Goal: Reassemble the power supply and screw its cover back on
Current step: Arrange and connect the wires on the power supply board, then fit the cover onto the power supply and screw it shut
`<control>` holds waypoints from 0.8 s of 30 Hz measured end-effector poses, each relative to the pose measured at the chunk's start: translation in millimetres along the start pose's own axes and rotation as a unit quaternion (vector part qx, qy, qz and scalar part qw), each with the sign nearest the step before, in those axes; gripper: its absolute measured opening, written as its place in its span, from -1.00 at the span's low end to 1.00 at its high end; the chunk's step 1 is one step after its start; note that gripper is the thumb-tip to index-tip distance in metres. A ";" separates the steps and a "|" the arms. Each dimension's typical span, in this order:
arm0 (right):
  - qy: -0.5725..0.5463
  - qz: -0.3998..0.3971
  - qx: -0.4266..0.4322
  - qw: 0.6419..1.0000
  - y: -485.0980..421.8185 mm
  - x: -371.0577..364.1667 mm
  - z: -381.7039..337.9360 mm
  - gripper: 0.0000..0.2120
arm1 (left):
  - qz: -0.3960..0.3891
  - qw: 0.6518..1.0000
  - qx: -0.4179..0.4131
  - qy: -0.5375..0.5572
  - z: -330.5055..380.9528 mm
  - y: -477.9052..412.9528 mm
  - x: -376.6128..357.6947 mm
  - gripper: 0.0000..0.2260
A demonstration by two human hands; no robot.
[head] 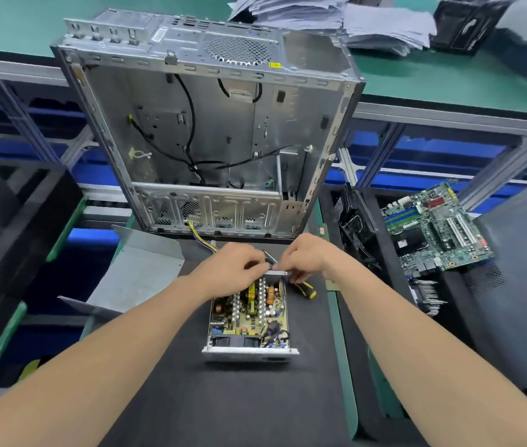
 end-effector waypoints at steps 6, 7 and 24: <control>0.048 0.075 0.019 0.996 0.8 -5.6 -4.2 -0.75 | -0.006 1.000 0.006 -0.006 -1.2 3.7 1.7 -0.68; 0.040 0.087 0.016 0.995 1.3 -7.1 -2.0 -0.76 | -0.004 1.000 0.007 -0.005 -1.2 5.9 1.2 -0.69; 0.070 0.075 0.138 0.985 23.1 -17.5 -3.4 -0.79 | 0.040 0.989 0.134 -0.053 9.7 53.7 2.4 -0.76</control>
Point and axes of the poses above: each hand's wrist, its own y-axis away from the middle knuckle, its own x-axis out of the back of the hand, z = x × y, the point moved 7 cm from there along -y, towards the middle knuckle, and after that the axes turned 12 degrees about x, right-handed, at the moved point
